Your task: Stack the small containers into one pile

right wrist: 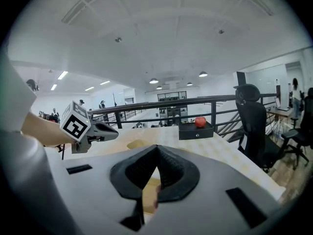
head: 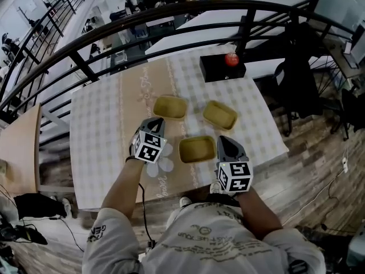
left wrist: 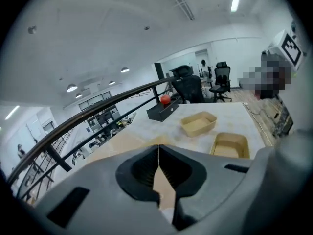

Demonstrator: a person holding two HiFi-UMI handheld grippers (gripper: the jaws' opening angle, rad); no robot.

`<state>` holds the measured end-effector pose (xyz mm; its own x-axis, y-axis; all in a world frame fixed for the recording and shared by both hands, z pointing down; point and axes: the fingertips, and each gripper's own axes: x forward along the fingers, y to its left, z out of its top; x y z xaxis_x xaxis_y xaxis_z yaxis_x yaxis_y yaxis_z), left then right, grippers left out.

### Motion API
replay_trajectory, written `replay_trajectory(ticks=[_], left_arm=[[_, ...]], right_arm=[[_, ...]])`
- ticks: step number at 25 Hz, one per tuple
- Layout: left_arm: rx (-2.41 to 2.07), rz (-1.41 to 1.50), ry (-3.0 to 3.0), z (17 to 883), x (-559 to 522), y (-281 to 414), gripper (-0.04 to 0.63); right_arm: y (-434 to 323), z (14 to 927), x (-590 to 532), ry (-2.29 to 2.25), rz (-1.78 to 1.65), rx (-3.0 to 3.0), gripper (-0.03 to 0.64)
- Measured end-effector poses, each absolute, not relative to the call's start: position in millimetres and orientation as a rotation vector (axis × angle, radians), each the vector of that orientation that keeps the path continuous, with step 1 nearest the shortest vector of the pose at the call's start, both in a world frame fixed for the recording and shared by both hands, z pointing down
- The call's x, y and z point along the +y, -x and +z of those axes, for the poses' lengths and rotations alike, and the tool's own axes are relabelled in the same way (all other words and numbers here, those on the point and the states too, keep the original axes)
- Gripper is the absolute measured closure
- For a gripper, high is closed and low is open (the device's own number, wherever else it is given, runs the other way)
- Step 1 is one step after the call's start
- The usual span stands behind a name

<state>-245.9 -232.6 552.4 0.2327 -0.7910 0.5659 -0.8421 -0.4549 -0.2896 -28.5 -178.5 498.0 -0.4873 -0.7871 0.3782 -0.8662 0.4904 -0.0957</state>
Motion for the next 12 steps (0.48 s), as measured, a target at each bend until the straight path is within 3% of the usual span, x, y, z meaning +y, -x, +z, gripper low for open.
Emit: replay_trajectory(ticks=[12], left_arm=[[-0.887, 1.891, -2.526, 646.9, -259.5, 240.8, 0.543]], right_arm=[[20.9, 517.8, -195.3, -1.469, 0.466, -2.358, 0.624]])
